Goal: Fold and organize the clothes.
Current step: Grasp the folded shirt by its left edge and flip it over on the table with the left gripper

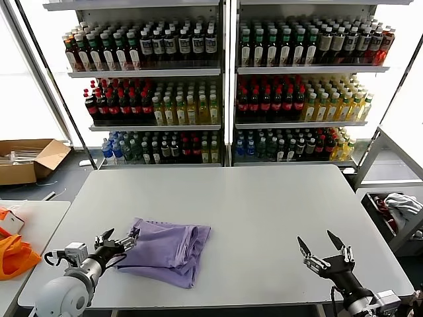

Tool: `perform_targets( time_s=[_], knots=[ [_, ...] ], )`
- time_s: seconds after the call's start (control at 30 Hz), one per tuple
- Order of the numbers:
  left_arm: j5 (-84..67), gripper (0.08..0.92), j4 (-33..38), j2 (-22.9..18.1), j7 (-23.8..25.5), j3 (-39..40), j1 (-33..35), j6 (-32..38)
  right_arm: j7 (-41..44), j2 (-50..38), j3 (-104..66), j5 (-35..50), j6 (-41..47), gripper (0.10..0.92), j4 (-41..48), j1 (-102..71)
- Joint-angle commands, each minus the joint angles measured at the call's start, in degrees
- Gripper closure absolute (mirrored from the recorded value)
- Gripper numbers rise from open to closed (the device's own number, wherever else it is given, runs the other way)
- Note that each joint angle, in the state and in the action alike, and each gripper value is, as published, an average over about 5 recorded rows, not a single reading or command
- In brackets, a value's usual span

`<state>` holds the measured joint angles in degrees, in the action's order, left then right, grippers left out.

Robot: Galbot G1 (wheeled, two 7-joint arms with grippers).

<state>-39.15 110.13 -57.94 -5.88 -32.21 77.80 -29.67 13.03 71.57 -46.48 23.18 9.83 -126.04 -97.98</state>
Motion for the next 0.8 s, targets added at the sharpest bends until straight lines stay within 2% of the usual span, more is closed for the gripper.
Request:
perform_targets(
  time_s=[0.03, 0.13, 0.27, 0.57, 0.8],
  knots=[
    [-0.9, 0.177, -4.0, -2.7, -2.0, 0.8, -1.8, 0.2, 0.0, 0.1, -0.2, -0.2, 0.0, 0.203, -0.1, 0.0],
    [-0.8, 0.199, -4.0, -3.5, -2.1, 1.8, -1.7, 0.3, 0.0, 0.0, -0.4, -0.2, 0.0, 0.203, -0.1, 0.0],
    [-0.6, 0.272, -3.9, -4.4, -2.4, 3.3, -1.6, 0.6, 0.0, 0.1, -0.4, -0.2, 0.0, 0.203, 0.0, -0.1],
    [-0.1, 0.516, -3.9, -5.3, -2.5, 4.9, -0.5, 1.3, 0.0, 0.3, -0.3, -0.1, -0.2, 0.203, 0.5, 0.0],
    [-0.4, 0.724, -3.0, -6.3, -2.6, 3.2, 0.5, 1.9, 0.0, 0.3, -0.4, 0.1, -0.4, 0.203, 0.6, 0.0]
  ],
)
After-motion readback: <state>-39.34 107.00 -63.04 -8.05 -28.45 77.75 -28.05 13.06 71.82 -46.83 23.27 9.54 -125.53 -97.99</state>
